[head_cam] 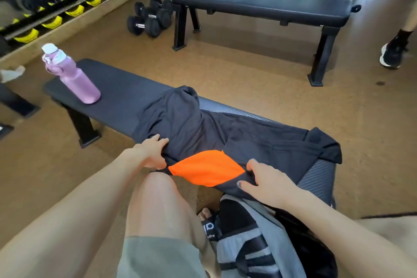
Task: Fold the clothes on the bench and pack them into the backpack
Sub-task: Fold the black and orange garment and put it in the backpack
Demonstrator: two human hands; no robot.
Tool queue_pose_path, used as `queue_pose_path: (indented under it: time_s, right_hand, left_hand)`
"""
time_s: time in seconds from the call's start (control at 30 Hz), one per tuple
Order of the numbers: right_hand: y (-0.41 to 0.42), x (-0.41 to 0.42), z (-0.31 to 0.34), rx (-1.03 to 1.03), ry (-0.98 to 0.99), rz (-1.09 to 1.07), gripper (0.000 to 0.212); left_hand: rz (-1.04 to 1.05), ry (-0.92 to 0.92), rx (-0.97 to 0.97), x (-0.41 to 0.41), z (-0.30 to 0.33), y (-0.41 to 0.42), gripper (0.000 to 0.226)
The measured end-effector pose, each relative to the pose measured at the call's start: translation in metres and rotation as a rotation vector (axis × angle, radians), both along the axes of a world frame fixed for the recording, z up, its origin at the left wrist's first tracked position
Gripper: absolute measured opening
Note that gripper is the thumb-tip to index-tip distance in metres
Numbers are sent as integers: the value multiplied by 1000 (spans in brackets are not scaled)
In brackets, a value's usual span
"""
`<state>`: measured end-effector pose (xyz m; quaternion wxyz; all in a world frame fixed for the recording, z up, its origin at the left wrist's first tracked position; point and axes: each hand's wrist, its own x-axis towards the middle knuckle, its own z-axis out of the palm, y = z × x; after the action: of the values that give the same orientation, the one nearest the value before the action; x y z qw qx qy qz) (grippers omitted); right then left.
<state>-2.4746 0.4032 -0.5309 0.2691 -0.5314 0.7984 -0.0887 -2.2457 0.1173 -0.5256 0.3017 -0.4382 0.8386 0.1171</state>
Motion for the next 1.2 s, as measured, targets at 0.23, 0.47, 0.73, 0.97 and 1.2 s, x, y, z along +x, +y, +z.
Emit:
queue_pose_path:
  time_s: [0.23,0.47,0.73,0.97,1.2]
  right_hand:
    - [3,-27,-9,-45,399,45,60]
    - [52,-26,-2,-218,339,135,25]
    - [106,-38,22,366,269,170,16]
    - [-55,-34,52,17,-131,-51,17]
    - [-224,-2,8,-180,-172,-241,69]
  left_hand:
    - [80,3,-7,-13,4,18,97]
    - [123,-12,0,-19,9,20,89]
    - [61,-74,-27,-37,23,16,41]
    - [158,224,-179,-34,6,0,49]
    - [242,509,-219,-15,-11,-49,34]
